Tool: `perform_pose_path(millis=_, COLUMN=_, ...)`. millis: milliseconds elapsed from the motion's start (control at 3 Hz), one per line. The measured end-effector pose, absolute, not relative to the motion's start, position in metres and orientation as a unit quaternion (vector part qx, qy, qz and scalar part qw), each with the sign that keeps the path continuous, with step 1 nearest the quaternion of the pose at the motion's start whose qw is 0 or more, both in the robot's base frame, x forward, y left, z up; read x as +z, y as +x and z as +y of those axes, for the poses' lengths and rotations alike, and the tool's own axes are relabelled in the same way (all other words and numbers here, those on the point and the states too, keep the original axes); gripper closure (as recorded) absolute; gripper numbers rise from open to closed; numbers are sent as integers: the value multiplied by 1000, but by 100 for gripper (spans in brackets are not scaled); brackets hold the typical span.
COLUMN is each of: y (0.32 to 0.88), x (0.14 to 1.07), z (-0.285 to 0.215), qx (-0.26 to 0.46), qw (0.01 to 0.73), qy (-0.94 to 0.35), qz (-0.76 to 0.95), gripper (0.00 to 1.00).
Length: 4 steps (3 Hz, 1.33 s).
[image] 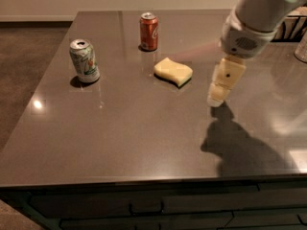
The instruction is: Move sponge near 7up can
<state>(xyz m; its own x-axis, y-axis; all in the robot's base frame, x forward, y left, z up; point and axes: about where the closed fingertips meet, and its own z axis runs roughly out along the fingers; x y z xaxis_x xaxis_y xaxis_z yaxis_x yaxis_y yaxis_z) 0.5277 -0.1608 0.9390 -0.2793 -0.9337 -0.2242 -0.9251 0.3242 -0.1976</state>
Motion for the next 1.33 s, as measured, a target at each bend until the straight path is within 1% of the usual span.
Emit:
perform_pose_path(millis=667, y=589, x=905, z=-139, qx=-1, qw=151, qy=-556, qz=817, gripper=0)
perform_pose_path(millis=1333, y=634, x=865, z=-126, qx=30, qw=152, qy=-518, qz=841, gripper=0)
